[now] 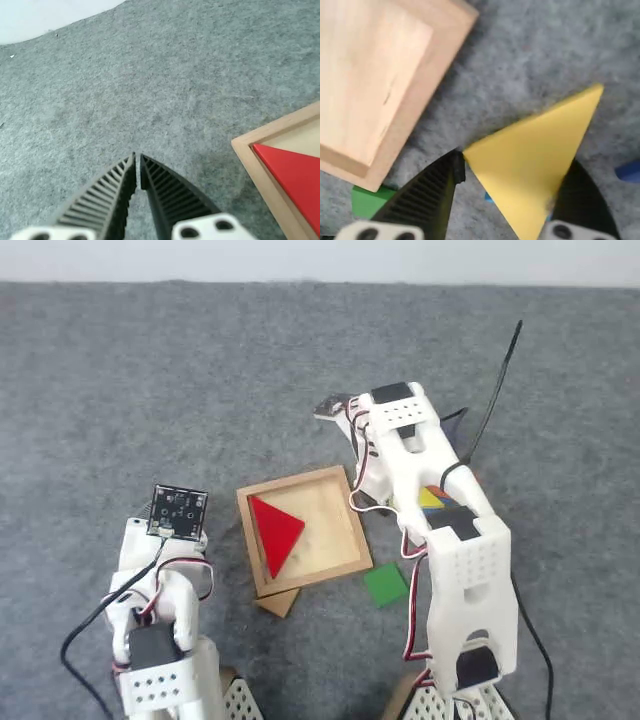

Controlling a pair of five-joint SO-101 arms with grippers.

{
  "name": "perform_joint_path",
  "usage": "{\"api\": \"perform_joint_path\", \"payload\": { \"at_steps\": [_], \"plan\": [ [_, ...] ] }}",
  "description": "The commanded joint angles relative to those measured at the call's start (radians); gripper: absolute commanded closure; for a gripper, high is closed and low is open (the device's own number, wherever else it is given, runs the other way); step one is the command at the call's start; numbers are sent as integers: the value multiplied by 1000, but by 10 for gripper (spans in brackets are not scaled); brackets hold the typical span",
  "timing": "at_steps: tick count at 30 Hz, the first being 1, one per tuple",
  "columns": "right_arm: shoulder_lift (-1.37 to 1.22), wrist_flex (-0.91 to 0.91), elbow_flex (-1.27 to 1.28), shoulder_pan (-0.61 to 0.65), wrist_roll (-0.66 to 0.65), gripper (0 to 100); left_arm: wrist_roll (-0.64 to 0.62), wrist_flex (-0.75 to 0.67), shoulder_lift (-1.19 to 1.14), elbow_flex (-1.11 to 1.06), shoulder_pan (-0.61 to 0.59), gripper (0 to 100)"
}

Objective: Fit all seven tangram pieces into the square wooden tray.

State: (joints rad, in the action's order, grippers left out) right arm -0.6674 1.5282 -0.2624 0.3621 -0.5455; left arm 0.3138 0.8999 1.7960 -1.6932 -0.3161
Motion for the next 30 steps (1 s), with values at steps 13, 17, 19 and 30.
{"api": "perform_joint_path", "payload": {
  "at_steps": [13,17,19,30],
  "plan": [
    [53,-2,25,-5,0,780,12,8,14,15,-8,985],
    [53,-4,25,-5,0,874,12,8,14,15,-8,985],
    [58,-4,25,-5,0,924,12,8,14,13,-8,985],
    [61,35,-20,-4,8,745,12,8,14,13,-8,985]
  ]
}}
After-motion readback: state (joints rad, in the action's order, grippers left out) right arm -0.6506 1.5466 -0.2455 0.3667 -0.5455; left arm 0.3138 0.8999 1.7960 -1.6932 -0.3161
